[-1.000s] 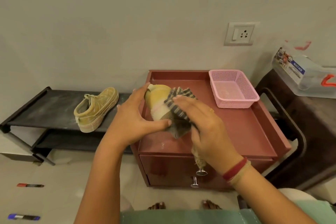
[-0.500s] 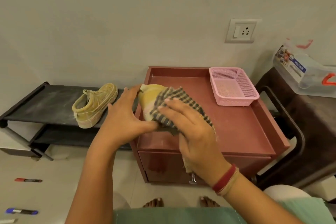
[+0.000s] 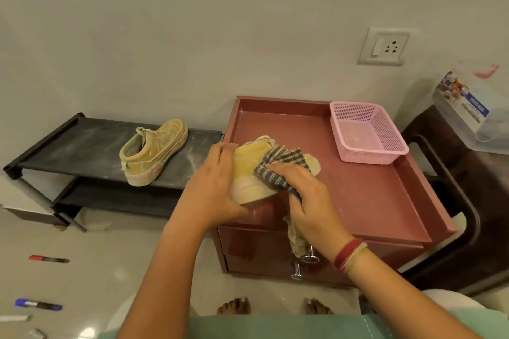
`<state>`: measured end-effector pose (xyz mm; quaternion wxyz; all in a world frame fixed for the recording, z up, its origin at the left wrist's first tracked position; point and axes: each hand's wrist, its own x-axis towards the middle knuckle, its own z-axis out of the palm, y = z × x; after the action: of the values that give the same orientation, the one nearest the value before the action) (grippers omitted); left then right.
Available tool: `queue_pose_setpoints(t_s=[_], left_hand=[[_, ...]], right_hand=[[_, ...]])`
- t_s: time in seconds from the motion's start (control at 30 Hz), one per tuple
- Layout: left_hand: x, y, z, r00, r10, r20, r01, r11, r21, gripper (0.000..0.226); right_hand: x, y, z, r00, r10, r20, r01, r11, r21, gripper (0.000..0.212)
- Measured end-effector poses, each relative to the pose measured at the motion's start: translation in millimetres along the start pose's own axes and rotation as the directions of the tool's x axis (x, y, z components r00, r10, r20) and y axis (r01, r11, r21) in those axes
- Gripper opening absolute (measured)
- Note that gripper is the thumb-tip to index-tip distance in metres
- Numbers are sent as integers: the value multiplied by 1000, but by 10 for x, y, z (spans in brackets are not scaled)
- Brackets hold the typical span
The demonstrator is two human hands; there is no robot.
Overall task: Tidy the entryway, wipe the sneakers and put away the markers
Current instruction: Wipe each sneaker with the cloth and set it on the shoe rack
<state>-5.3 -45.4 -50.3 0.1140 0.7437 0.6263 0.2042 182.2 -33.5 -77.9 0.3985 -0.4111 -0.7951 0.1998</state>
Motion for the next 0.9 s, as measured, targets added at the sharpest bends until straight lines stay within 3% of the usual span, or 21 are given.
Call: queue_pose_setpoints(t_s=[0.13,0.3,0.4,0.47,0.63,0.77,0.9], left_hand=[[28,-58,41,998,57,-19,-57,998,-39,118],[43,-97,75,986,132,-102,-136,990,-30,104],[85,-89,80,981,151,-118,-154,988,-21,104],[111,-78,60,977,168,-132,-170,985,-4,104],[87,-97,-25,944,246,-220,-247,969,23,101],[27,-136,-90,930,257,-261,-265,964,6,97],[23,-194,-114,941,210,-265,-243,965,-101,96]], right_hand=[[-94,-29,107,996,-91,-2,91,994,-61,58],[-104,105,131,931,-348,110,365,896,-252,39],[-11,238,87,980,-199,-21,190,959,-212,59],[-11,167,101,986,-138,-91,118,974,-194,59],[-80,-34,78,943,-332,22,328,918,-224,47],[46,47,-66,982,-179,-61,167,972,-166,56],[-40,-223,51,978,-199,-65,189,972,-138,50]])
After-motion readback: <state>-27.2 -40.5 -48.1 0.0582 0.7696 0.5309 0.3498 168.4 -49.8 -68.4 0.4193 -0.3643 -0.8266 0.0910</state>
